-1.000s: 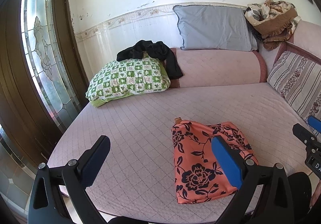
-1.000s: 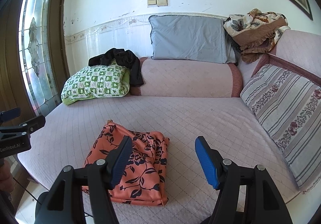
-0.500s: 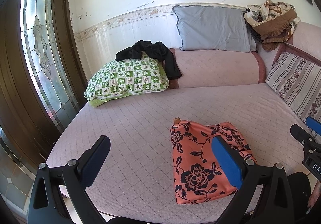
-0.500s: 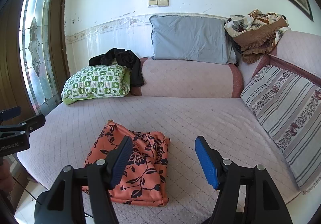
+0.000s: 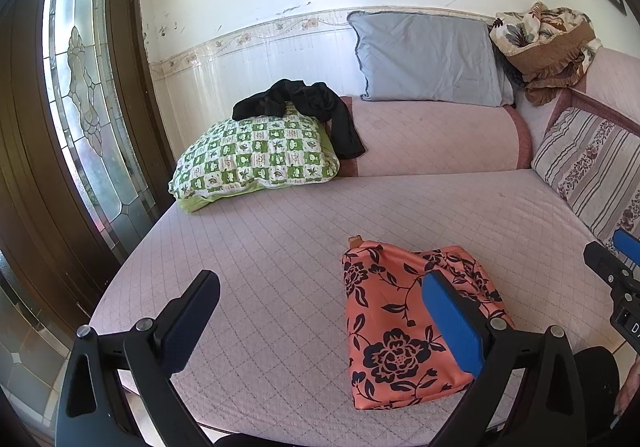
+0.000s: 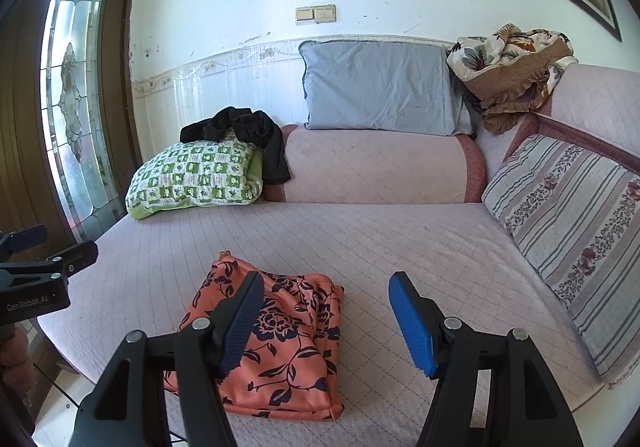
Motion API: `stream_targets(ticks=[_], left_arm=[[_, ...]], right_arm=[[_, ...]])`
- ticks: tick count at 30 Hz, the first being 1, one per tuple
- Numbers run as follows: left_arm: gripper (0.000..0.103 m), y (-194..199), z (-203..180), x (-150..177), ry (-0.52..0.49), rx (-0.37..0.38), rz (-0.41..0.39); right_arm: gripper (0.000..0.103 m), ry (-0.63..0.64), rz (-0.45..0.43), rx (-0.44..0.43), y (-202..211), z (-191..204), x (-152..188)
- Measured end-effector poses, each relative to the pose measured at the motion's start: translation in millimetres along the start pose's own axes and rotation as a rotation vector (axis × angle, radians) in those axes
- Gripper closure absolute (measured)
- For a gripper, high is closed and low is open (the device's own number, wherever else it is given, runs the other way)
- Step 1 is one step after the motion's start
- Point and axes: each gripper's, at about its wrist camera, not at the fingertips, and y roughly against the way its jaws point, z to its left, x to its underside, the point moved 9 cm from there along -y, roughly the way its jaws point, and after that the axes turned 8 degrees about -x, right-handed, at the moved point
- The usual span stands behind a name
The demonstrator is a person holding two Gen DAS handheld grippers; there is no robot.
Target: Fold small clothes
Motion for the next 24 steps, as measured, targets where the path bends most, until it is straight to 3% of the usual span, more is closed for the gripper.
stream_targets(ticks=[24], left_arm=[[0.002, -16, 6, 10, 0.009, -0.010, 0.033]], right_arm=[[0.034, 0.018, 0.033, -0.054, -15, 28, 11]])
